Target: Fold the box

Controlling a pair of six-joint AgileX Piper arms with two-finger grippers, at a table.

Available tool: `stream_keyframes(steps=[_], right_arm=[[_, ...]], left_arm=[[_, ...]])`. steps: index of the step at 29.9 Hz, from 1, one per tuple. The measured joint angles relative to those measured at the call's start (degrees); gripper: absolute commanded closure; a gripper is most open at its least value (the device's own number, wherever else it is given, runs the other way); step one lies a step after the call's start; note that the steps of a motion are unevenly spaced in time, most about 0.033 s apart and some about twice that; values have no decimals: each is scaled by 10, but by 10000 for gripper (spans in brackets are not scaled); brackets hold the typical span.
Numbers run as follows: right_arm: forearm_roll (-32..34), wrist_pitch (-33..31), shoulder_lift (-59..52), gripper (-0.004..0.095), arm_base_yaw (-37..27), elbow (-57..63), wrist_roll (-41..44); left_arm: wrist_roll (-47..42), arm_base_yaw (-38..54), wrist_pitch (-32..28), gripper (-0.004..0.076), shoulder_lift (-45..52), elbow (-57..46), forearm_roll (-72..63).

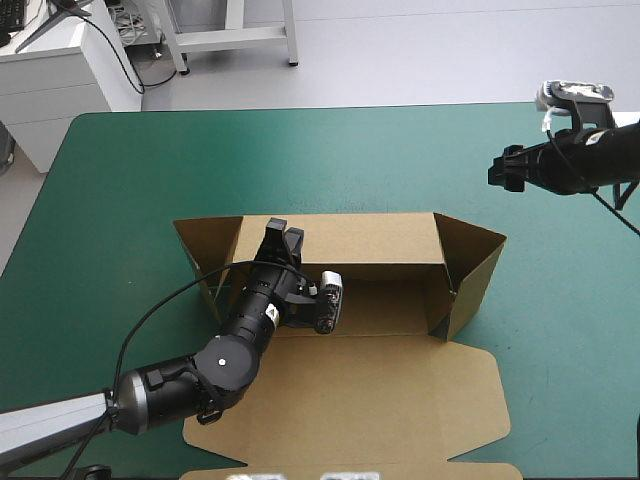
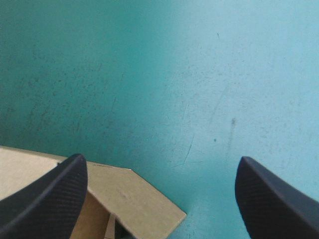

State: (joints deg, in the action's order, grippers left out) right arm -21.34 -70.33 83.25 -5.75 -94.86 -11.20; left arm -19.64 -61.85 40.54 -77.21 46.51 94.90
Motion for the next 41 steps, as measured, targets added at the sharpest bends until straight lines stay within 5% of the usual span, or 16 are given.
stream_keyframes(steps=[15, 41], right_arm=[[36, -8, 95, 170, 0, 43, -1], [-25, 54, -97, 170, 0, 317, -87]], left_arm=[[0, 0, 0, 732, 0, 0, 0], [2, 0, 0, 732, 0, 0, 1]])
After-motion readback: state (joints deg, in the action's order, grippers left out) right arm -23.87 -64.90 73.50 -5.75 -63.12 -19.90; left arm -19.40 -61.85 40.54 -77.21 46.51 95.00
